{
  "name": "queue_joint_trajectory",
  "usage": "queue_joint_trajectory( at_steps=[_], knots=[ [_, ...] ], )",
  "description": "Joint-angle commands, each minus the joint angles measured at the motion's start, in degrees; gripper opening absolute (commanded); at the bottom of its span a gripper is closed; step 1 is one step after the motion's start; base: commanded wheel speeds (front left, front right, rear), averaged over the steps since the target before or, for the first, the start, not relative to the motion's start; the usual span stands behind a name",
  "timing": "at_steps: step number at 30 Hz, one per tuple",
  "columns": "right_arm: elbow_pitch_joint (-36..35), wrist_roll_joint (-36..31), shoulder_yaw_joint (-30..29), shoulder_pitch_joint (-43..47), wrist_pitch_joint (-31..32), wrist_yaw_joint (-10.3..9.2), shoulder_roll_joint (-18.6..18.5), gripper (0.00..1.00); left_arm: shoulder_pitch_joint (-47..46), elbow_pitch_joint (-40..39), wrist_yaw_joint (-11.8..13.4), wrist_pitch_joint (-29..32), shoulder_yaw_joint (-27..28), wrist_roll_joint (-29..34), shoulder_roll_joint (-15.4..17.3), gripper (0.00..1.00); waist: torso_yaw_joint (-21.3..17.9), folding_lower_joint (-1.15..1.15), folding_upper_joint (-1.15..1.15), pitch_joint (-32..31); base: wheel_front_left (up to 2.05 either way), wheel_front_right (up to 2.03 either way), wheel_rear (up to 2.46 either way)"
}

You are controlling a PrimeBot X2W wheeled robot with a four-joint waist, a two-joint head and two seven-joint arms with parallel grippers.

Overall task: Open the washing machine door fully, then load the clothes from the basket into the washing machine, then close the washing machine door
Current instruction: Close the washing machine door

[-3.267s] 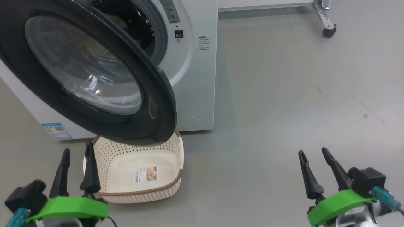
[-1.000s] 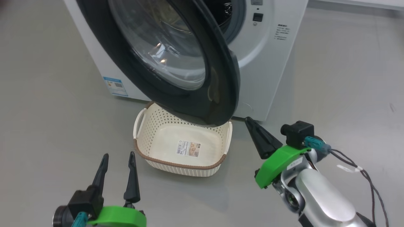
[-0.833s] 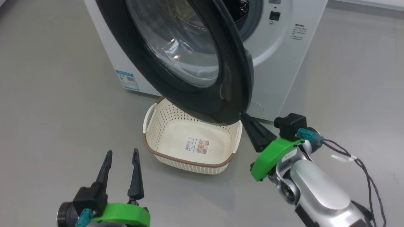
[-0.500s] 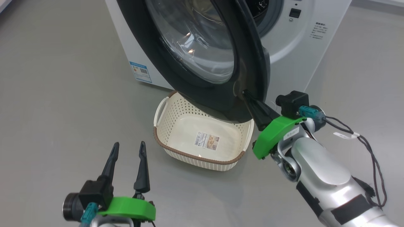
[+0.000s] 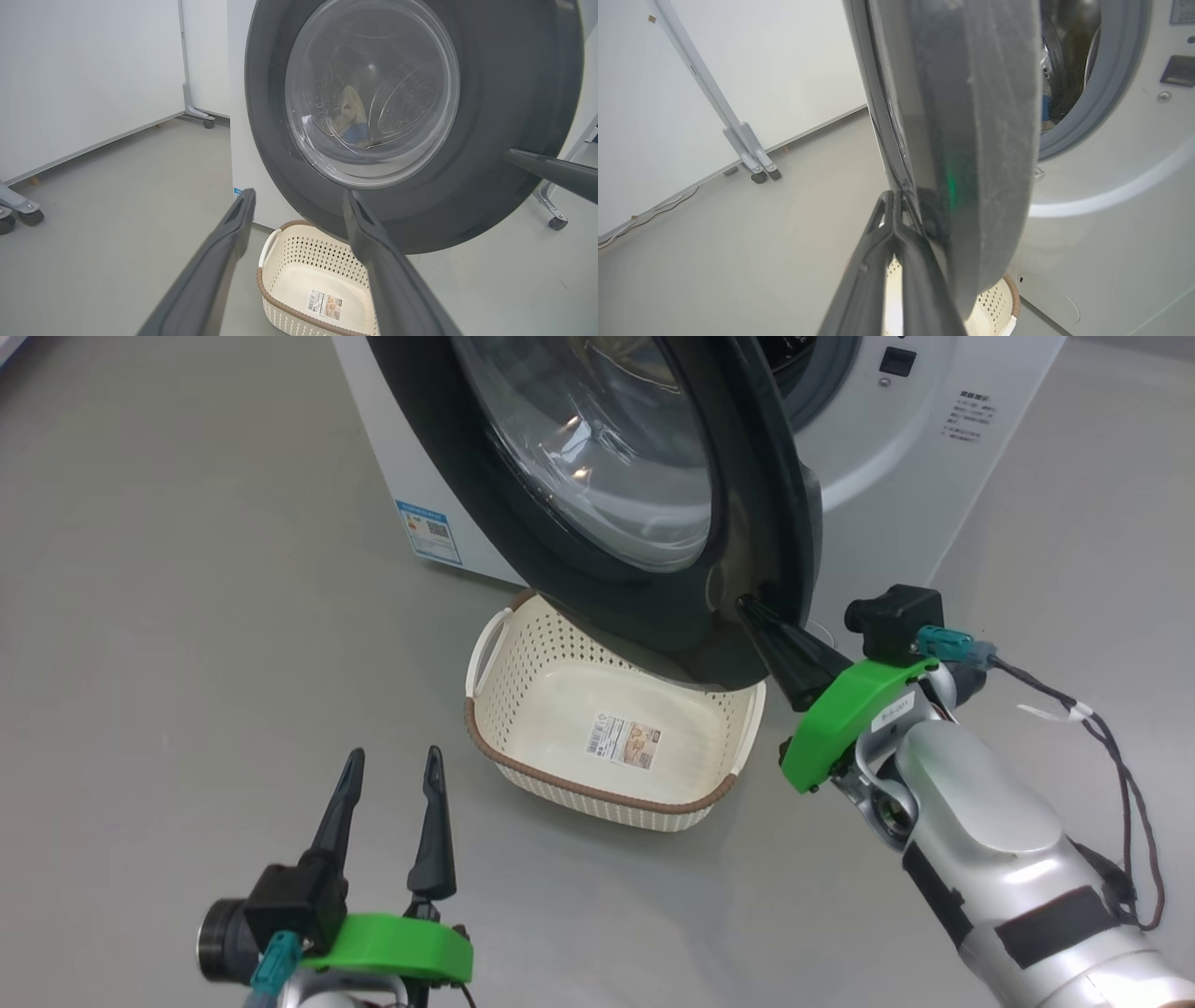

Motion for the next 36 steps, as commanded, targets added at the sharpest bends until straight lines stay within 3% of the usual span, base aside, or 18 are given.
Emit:
queue_joint_trajectory(
  at_steps=[1,14,27,36],
  knots=[
    [-1.2,-0.6,-0.6,-2.6,-0.8,0.09,0.4,0.00,-2.5,-1.8,-0.2,-0.8,2.1,0.6,-0.1,1.00,0.1,0.00,0.00,0.3,0.00,0.00,0.00],
    [3.7,-4.5,-8.1,-7.8,-0.8,0.09,-2.9,0.00,-4.6,-1.4,-2.0,-0.8,1.1,2.0,-1.9,1.00,2.5,0.00,0.00,2.4,0.00,0.00,0.00],
    [12.2,-8.0,-14.0,-16.8,-0.8,0.09,-8.0,0.00,-6.6,-1.6,-3.0,-0.8,-2.1,1.4,-2.8,1.00,7.7,0.00,0.00,5.0,0.00,0.00,0.00],
    [19.5,-11.4,-18.9,-25.4,-0.8,0.09,-13.7,0.00,-8.2,-3.3,-1.0,-0.8,-6.6,-1.8,-2.9,1.00,11.8,0.00,0.00,8.0,0.00,0.00,0.00]
  ],
)
